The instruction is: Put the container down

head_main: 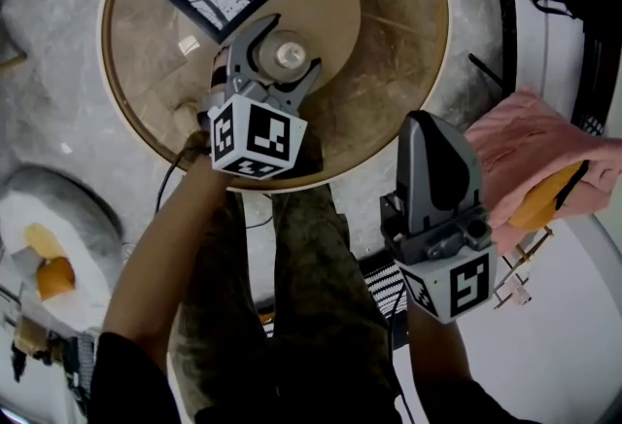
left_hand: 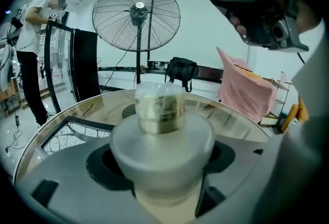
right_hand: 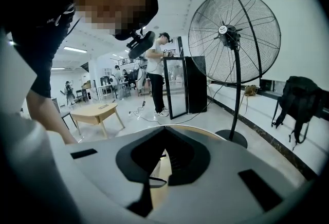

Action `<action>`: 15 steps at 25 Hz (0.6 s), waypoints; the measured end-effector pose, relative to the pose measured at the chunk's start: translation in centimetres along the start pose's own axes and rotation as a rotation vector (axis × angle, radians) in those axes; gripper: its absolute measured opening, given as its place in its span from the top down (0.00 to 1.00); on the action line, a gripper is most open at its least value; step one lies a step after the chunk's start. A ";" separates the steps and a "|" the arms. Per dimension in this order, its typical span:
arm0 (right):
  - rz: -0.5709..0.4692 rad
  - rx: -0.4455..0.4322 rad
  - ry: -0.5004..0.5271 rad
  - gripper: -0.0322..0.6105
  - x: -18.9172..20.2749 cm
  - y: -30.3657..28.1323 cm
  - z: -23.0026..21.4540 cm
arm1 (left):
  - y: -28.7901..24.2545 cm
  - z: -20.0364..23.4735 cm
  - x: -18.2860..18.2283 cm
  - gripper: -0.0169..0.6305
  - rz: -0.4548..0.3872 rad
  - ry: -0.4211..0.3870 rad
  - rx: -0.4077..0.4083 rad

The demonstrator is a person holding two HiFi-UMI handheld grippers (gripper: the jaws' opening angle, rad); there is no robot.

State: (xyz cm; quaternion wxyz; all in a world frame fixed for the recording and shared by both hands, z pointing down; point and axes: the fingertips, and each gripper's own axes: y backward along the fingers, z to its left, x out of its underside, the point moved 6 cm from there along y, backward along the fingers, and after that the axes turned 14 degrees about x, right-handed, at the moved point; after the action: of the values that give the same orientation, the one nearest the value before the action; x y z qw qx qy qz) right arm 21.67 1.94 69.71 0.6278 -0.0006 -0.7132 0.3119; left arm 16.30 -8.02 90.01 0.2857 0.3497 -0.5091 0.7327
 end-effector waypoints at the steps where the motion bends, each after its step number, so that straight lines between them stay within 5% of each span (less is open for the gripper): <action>1: 0.000 -0.007 0.000 0.92 -0.1 0.1 0.0 | 0.1 -0.1 0.0 0.43 0.007 0.005 0.006; 15: -0.031 -0.067 -0.034 0.92 -2.1 0.2 0.7 | 0.7 -0.9 1.1 0.43 0.079 -0.051 0.013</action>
State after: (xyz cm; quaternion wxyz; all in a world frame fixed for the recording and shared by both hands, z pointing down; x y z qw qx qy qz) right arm 21.46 0.96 67.72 0.6200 -0.0054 -0.7336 0.2781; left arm 14.90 -7.33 90.29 0.2409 0.3497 -0.5248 0.7377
